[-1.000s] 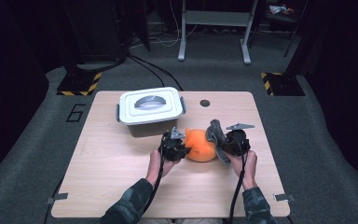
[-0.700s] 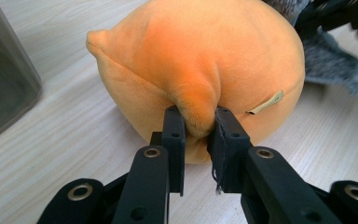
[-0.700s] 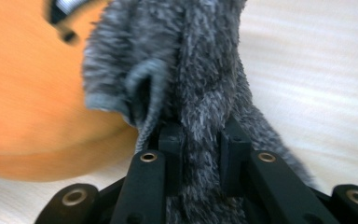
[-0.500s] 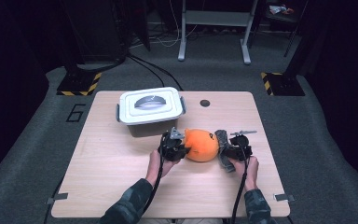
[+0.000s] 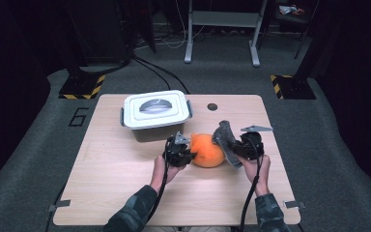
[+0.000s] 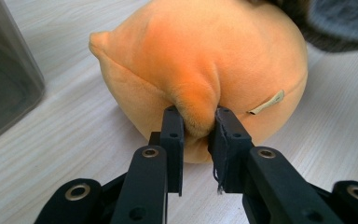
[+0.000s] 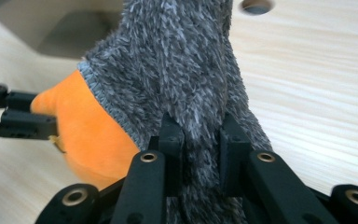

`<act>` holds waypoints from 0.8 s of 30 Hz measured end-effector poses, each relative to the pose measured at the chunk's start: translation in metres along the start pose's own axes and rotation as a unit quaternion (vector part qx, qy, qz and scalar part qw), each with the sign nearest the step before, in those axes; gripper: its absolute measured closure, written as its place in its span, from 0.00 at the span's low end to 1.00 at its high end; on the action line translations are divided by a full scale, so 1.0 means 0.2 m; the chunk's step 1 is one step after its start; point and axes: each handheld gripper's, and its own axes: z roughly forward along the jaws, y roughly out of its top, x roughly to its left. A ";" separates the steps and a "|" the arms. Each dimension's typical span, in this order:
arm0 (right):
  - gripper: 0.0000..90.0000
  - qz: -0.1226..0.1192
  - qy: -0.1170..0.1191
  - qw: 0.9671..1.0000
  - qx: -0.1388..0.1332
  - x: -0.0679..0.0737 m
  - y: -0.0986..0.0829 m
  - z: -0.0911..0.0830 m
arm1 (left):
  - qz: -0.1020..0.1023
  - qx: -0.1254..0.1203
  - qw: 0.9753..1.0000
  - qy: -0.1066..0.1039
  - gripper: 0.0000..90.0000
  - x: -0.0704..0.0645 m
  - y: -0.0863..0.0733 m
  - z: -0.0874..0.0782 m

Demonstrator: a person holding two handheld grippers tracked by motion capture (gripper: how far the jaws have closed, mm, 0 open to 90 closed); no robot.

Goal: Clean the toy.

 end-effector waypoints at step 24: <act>0.83 0.019 0.000 1.000 0.005 0.00 -0.04 0.08 | 0.068 -0.005 0.996 0.058 0.70 -0.10 -0.04 0.05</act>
